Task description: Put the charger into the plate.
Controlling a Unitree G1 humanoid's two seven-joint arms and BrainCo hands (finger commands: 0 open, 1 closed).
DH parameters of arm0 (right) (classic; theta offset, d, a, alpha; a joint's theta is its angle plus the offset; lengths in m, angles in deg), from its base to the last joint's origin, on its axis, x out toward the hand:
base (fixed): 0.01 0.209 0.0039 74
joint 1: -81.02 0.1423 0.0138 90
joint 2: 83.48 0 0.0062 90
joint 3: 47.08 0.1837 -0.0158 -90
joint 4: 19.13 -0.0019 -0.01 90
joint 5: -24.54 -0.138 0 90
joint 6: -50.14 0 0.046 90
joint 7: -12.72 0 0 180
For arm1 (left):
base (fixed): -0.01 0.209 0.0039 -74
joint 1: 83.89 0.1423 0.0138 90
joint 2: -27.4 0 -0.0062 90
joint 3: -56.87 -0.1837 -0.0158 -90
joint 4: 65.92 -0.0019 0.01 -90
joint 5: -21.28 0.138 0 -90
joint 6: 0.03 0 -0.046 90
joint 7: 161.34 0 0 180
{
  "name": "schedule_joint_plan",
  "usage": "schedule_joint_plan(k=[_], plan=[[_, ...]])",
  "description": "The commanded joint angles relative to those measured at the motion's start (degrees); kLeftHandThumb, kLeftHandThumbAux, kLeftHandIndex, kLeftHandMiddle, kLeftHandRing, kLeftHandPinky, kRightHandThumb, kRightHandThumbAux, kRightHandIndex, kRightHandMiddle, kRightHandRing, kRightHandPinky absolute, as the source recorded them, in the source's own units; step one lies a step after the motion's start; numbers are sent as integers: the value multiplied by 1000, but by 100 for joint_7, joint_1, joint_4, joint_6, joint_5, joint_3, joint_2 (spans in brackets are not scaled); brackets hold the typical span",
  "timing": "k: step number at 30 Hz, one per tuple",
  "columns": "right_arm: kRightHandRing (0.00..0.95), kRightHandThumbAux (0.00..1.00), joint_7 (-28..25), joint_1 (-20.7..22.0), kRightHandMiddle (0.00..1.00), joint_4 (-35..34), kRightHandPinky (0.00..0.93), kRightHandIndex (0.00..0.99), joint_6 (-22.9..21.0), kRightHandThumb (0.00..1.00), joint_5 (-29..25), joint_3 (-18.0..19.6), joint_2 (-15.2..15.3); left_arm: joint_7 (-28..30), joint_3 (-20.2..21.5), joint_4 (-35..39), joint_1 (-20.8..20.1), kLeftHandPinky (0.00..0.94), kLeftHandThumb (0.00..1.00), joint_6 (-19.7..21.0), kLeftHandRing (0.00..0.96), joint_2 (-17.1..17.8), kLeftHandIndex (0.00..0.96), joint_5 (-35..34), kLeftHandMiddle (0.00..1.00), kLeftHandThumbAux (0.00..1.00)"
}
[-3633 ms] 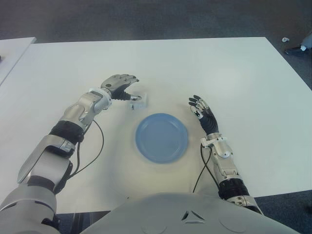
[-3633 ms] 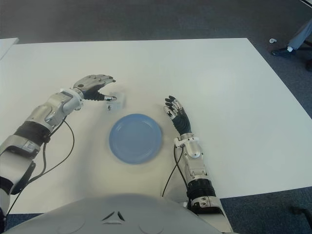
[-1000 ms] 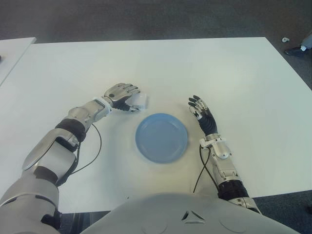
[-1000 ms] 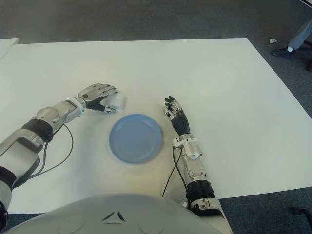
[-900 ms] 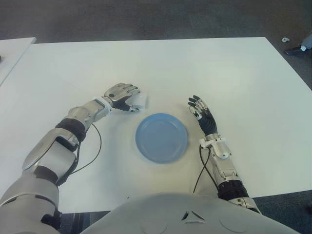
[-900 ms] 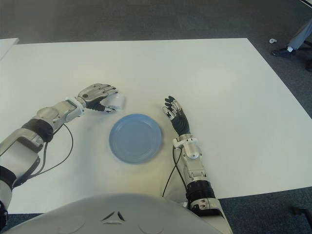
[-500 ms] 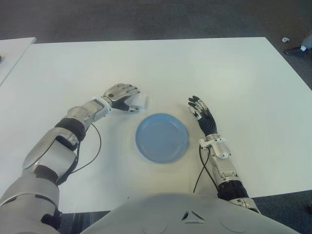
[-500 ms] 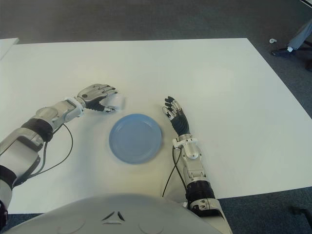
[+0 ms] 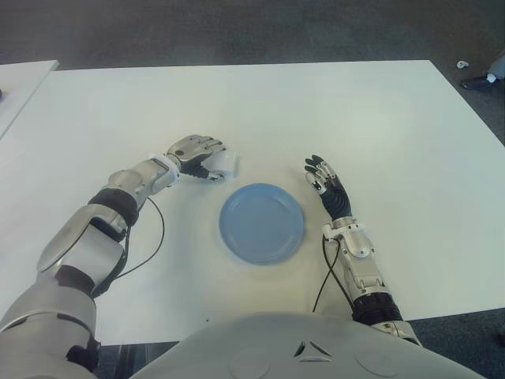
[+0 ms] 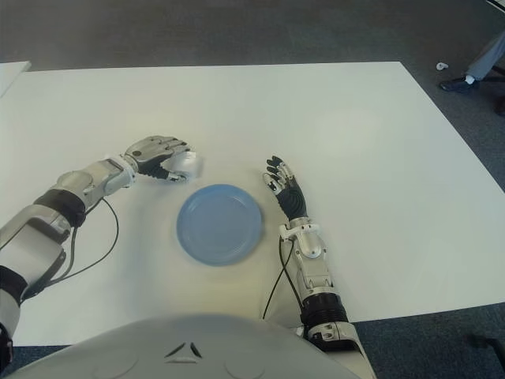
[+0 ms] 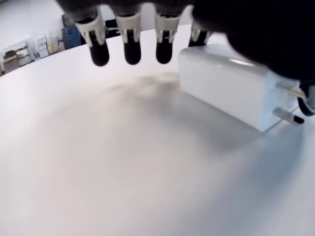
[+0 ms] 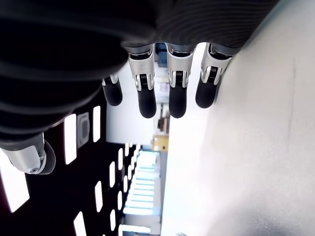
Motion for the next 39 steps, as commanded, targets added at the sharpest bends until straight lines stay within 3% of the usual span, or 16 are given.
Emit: schedule_joint_plan(k=[1,15,23,33,39], plan=[[138,420,-3,-151,164,92,122,97,-251,0,90,-34,1,333,81,-87,-14,0,149,-34,0,-31,0,-159,0,251],[137,411,-16,-163,162,45,125,92,-297,0,102,-33,-3,1166,129,4,-161,2,161,48,0,29,0,-287,0,249],[137,408,-17,-184,159,-2,127,84,-333,0,111,-44,-10,1581,81,102,-259,56,161,84,0,78,0,-207,0,255],[137,406,-25,-183,160,-9,120,81,-354,0,115,-42,-3,1654,102,194,-293,79,158,128,3,96,0,-204,0,257],[140,404,-2,-177,163,-7,124,82,-325,0,141,-41,-9,1229,145,409,-197,105,149,128,31,186,0,-123,19,252]])
